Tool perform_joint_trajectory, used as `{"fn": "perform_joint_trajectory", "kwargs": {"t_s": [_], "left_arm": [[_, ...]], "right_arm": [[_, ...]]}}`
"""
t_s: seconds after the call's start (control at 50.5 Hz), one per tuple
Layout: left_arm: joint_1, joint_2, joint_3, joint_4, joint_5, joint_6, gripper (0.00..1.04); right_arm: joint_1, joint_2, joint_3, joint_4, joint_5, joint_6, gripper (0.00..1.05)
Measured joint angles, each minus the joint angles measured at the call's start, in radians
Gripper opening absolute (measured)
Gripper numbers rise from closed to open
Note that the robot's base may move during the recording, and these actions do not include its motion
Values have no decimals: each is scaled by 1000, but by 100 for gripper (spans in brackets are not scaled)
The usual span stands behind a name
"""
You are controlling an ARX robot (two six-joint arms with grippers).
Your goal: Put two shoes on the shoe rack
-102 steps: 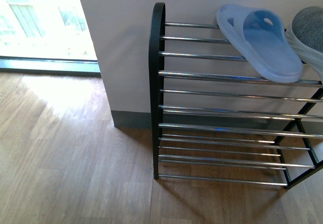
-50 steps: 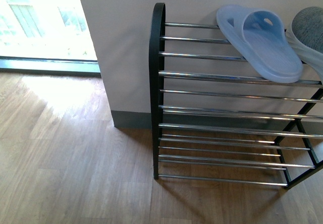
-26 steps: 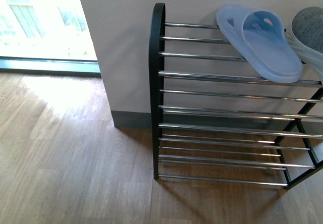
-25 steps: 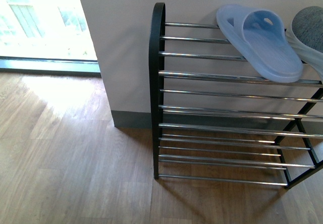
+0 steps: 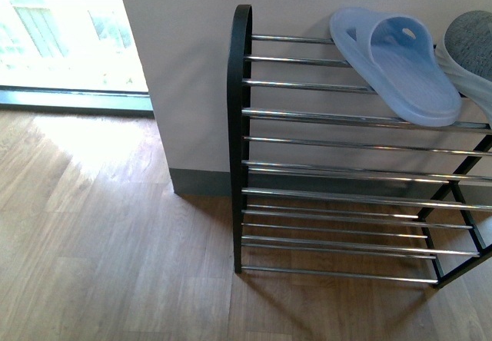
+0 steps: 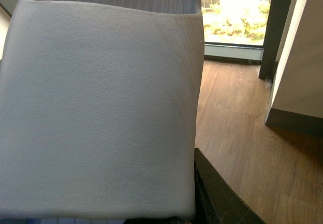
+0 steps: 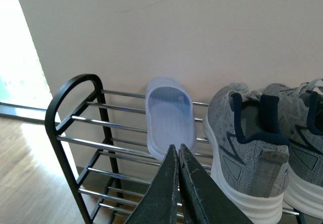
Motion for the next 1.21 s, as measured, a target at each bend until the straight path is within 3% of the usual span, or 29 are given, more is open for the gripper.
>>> {"fn": "perform_joint_trajectory", "kwargs": {"t_s": [0.555,0.694,1.11,1.209], "left_arm": [[0,0,0,0,0,0,2],[0,0,0,0,0,0,2],[0,0,0,0,0,0,2],[0,0,0,0,0,0,2]], "right_arm": [[0,-195,0,-193,0,0,2],[0,-353,0,-365,0,0,2],[0,-368,0,-371,0,0,2],[0,-368,0,-371,0,0,12]]}}
